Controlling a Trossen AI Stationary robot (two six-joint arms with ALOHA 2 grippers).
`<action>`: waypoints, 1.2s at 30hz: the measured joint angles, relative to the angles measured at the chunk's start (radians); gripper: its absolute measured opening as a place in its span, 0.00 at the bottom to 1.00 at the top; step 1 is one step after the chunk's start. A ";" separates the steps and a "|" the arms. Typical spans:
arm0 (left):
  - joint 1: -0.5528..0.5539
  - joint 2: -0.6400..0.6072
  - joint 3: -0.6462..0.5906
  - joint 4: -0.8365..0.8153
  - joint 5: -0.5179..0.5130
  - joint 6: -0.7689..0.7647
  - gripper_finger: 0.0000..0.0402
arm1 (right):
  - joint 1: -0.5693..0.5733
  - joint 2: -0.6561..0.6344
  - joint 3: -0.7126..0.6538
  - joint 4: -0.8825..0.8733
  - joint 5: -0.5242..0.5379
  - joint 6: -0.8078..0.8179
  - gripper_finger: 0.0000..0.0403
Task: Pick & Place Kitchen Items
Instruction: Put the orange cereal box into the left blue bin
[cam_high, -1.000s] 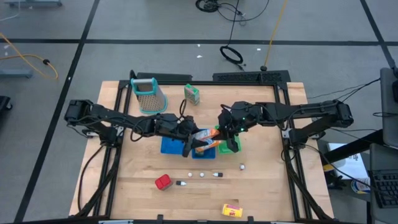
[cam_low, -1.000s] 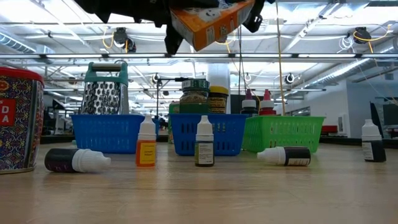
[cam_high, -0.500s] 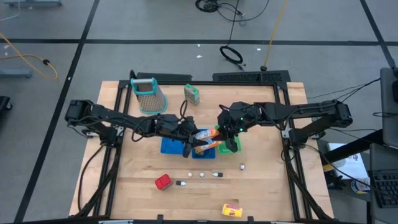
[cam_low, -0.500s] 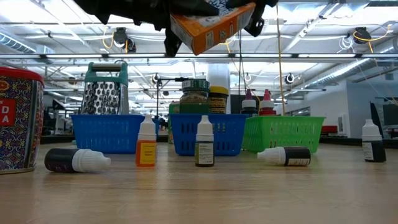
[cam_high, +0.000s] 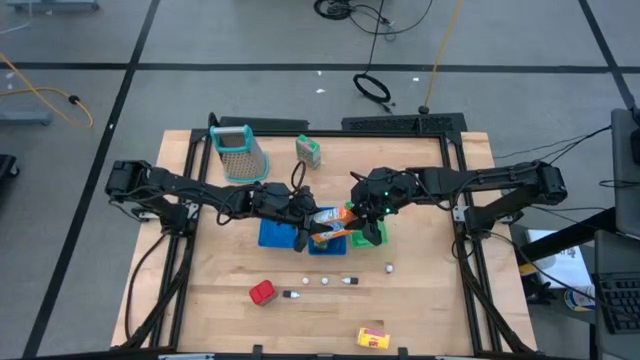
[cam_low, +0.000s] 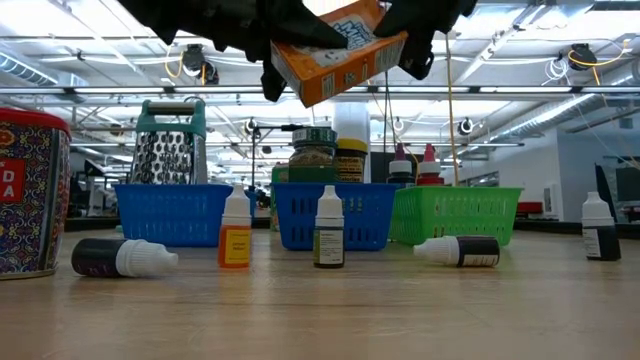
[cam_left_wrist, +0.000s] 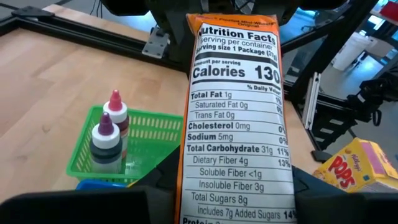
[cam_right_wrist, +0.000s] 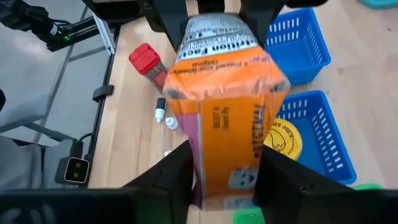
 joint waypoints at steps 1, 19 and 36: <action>0.000 0.000 0.000 -0.002 -0.001 0.000 0.32 | 0.001 0.000 -0.001 -0.001 0.000 0.000 0.37; 0.010 -0.063 0.002 -0.081 -0.024 0.060 0.32 | -0.003 -0.025 -0.003 -0.052 0.051 -0.048 0.43; 0.010 -0.317 -0.008 -0.423 -0.284 0.123 0.31 | 0.005 -0.195 -0.237 0.040 0.178 -0.090 0.42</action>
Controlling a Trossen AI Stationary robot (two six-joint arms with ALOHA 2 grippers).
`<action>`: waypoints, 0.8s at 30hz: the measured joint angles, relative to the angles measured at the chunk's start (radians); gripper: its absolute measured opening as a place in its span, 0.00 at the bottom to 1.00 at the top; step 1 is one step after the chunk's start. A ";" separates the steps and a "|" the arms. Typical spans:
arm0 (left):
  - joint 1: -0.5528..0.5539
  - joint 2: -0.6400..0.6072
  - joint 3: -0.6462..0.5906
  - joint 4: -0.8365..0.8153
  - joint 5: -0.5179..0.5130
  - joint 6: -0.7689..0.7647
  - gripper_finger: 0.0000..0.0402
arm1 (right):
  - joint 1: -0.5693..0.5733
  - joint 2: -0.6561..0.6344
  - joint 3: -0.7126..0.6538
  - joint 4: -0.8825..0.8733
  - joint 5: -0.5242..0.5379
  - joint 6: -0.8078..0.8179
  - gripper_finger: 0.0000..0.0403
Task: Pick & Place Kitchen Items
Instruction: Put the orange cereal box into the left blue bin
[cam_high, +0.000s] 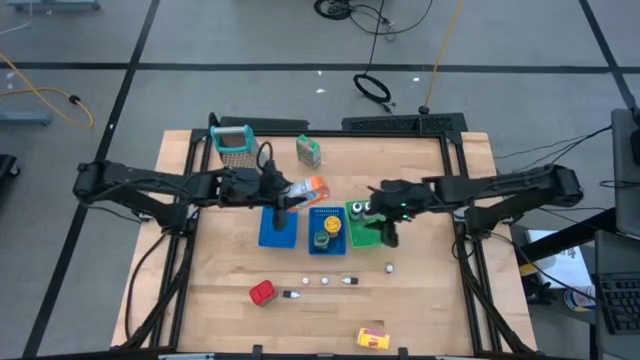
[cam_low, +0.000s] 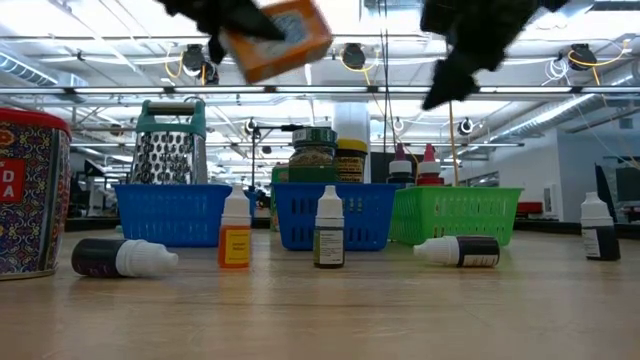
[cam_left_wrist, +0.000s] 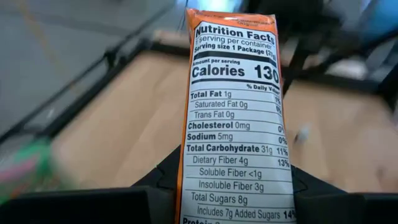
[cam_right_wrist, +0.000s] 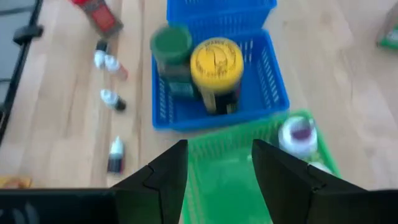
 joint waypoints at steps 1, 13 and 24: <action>0.000 -0.009 -0.014 -0.011 -0.010 0.000 0.31 | 0.000 -0.033 -0.020 0.022 0.002 0.006 0.42; 0.015 -0.135 -0.287 0.264 -0.094 -0.016 0.31 | -0.008 -0.280 -0.208 0.201 0.011 0.038 0.42; 0.018 -0.141 -0.633 0.767 -0.096 -0.014 0.35 | -0.008 -0.322 -0.224 0.240 0.011 0.045 0.42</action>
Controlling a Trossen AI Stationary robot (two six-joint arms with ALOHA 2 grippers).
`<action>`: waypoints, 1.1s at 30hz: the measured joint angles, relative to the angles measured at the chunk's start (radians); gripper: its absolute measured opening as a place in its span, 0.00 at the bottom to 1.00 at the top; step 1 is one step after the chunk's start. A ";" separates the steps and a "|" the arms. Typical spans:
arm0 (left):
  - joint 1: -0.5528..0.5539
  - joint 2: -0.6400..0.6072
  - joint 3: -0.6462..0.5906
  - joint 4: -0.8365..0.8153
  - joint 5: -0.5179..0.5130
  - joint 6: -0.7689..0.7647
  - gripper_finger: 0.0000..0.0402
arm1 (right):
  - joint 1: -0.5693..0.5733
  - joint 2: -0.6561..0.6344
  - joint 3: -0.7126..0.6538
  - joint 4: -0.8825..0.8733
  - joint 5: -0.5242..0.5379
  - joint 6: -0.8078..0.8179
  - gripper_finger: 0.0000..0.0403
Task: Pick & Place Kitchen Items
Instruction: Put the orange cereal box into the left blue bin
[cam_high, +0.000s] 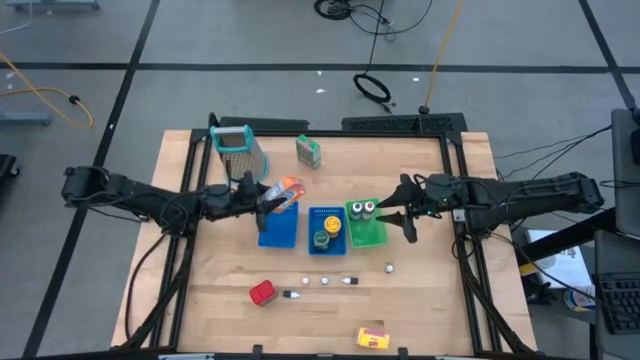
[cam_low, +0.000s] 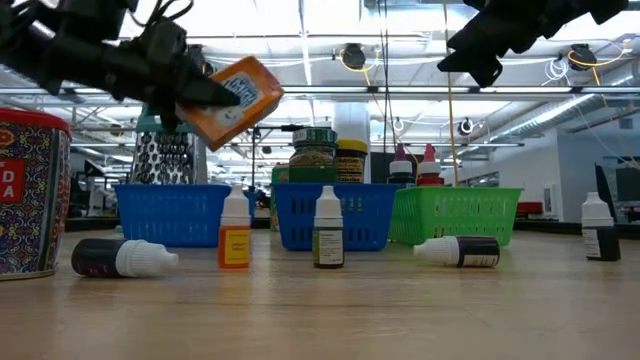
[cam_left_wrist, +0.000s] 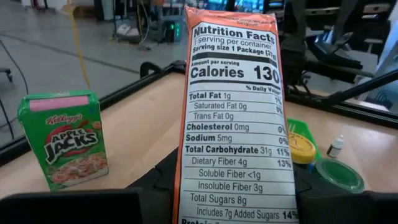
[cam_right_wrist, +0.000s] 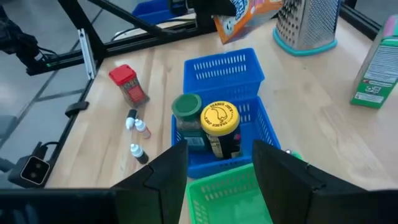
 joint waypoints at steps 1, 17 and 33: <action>0.000 0.003 -0.021 0.034 0.000 0.007 0.34 | 0.000 0.001 0.000 0.000 0.000 -0.001 0.42; 0.000 0.148 -0.098 0.198 0.004 -0.009 0.43 | 0.000 0.001 0.002 0.004 0.001 -0.043 0.43; 0.000 0.283 -0.097 0.319 -0.050 -0.013 0.39 | 0.000 0.001 0.002 0.005 0.001 -0.069 0.42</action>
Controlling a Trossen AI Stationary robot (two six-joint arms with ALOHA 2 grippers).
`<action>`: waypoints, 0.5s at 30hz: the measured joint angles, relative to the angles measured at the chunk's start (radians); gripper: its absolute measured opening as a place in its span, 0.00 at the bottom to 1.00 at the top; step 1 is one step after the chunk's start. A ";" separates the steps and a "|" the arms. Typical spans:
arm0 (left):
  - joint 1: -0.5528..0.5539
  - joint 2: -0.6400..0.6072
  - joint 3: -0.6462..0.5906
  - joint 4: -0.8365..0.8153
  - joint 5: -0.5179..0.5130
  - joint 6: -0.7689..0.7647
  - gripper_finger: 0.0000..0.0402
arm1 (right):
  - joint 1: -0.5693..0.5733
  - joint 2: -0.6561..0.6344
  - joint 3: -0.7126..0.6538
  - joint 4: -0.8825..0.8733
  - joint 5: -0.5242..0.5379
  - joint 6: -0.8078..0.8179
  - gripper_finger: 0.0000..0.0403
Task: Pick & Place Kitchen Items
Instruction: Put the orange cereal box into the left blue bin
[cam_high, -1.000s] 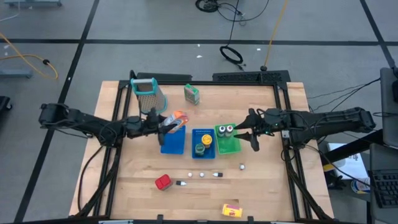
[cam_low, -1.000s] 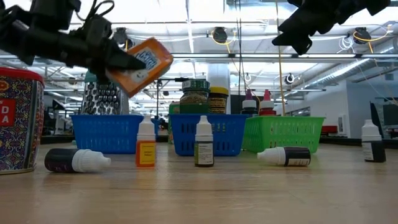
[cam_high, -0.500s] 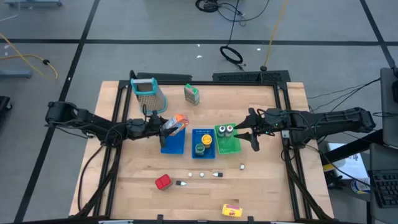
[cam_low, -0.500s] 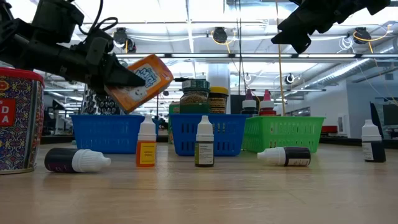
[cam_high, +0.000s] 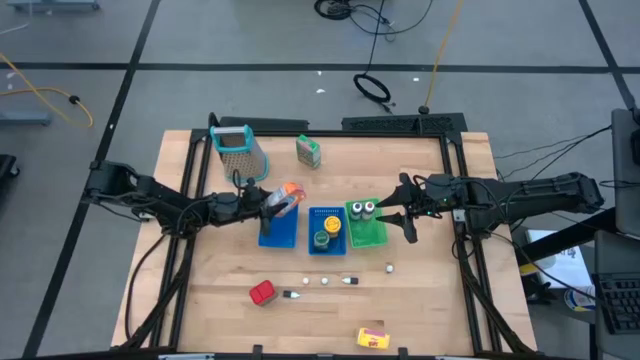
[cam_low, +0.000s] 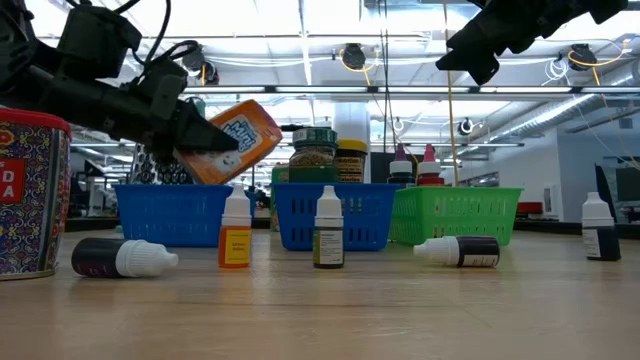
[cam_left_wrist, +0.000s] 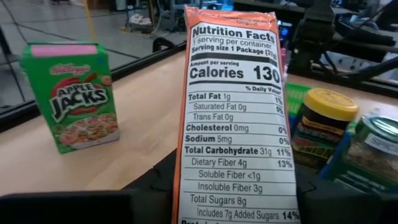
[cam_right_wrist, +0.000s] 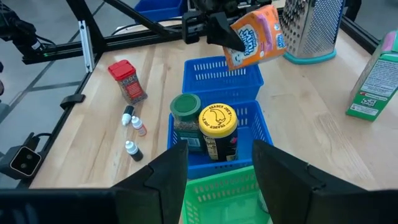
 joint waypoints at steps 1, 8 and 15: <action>0.000 0.000 0.000 0.000 -0.010 0.004 0.41 | 0.000 0.000 0.000 0.000 0.000 0.000 0.42; 0.000 0.000 0.000 0.023 -0.013 0.034 0.52 | 0.000 0.000 0.000 0.000 0.000 -0.007 0.42; 0.000 -0.001 0.001 0.029 -0.002 0.026 0.60 | 0.000 0.000 0.001 0.000 0.000 -0.018 0.42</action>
